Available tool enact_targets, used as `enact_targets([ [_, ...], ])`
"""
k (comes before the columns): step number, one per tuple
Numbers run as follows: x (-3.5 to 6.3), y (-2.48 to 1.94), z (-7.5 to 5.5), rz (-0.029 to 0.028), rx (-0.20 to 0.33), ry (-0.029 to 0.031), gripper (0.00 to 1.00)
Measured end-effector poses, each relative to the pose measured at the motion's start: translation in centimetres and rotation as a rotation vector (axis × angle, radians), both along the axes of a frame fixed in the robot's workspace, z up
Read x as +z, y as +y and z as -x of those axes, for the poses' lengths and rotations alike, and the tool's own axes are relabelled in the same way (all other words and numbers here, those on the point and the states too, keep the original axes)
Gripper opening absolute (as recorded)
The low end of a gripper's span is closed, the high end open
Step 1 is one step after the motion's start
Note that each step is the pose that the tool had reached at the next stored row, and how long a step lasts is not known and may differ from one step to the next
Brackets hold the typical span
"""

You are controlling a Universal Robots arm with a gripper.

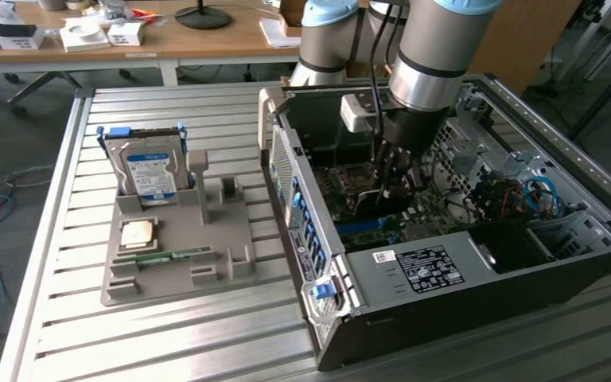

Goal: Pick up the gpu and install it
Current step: 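Insert the gpu into the slot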

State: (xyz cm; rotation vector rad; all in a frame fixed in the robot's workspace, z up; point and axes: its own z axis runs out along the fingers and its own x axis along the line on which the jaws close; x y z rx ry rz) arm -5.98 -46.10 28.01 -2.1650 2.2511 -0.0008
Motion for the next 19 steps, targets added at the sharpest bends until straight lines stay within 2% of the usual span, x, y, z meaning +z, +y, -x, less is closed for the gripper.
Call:
enact_targets([
  [19,-0.42,0.00,-0.06,-0.0001,-0.005,0.0007,0.26],
])
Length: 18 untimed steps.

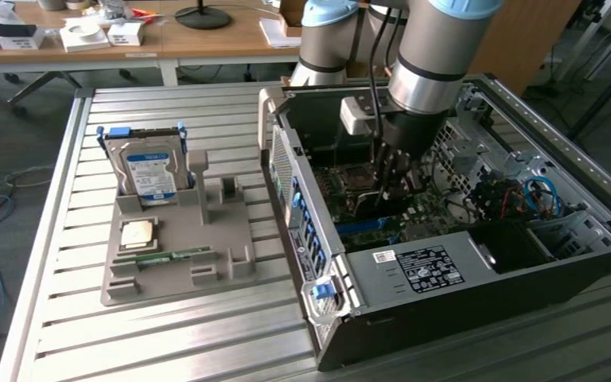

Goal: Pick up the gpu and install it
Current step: 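Insert the gpu into the slot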

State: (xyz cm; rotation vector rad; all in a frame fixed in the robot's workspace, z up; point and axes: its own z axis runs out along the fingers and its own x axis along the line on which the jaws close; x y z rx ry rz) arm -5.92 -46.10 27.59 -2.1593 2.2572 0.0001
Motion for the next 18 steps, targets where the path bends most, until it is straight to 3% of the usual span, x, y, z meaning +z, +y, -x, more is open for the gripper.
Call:
enact_targets([
  [18,-0.51,0.00,0.01,0.0011,0.000,0.0001,0.26],
])
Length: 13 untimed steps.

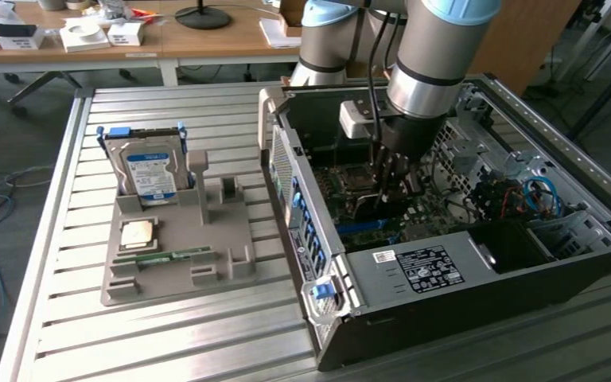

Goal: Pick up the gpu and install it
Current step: 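Insert the gpu into the slot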

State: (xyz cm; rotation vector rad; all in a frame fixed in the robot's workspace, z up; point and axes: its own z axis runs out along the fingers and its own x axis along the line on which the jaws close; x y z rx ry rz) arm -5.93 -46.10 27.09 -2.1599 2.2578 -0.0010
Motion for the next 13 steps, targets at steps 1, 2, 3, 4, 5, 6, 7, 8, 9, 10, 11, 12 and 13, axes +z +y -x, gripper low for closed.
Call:
enact_targets([
  [1,-0.01,0.00,0.00,-0.0002,0.000,-0.0001,0.26],
  [2,-0.01,0.00,0.00,-0.0001,0.000,0.0000,0.26],
  [3,-0.01,0.00,0.01,-0.0002,0.000,-0.0001,0.26],
  [4,-0.01,0.00,0.03,-0.0002,0.000,-0.0001,0.26],
  [5,-0.01,0.01,0.07,-0.0003,0.000,-0.0001,0.26],
  [6,-0.02,0.01,0.09,-0.0004,0.000,-0.0002,0.26],
  [7,-0.01,0.00,0.10,-0.0002,0.000,-0.0001,0.26],
  [8,-0.01,0.00,0.12,-0.0002,0.000,-0.0001,0.26],
  [9,-0.01,0.00,0.16,-0.0002,0.000,-0.0001,0.26],
  [10,-0.01,0.00,0.19,-0.0002,0.000,-0.0001,0.26],
  [11,-0.01,0.01,0.21,-0.0002,0.000,-0.0001,0.26],
  [12,-0.01,0.00,0.21,-0.0002,0.000,-0.0001,0.26],
  [13,-0.01,0.00,0.21,-0.0002,0.000,-0.0001,0.26],
])
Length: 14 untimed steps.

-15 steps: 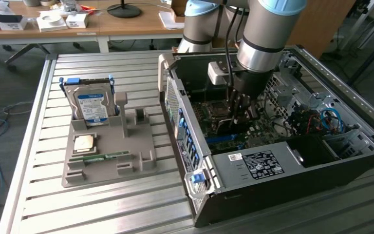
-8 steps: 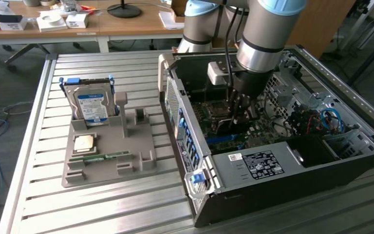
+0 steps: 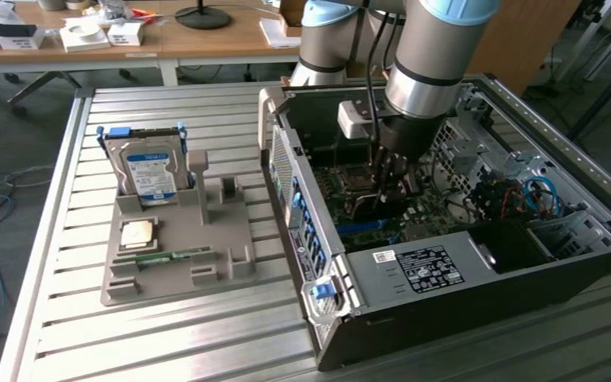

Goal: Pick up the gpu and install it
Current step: 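Insert the gpu into the slot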

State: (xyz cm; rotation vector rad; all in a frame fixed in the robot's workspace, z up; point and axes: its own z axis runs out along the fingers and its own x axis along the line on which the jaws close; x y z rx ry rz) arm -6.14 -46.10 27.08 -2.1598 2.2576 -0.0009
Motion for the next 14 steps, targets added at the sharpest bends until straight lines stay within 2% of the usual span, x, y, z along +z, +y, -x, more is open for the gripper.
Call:
enact_targets([
  [14,-0.56,-0.01,0.01,0.0002,0.000,-0.0001,0.26],
])
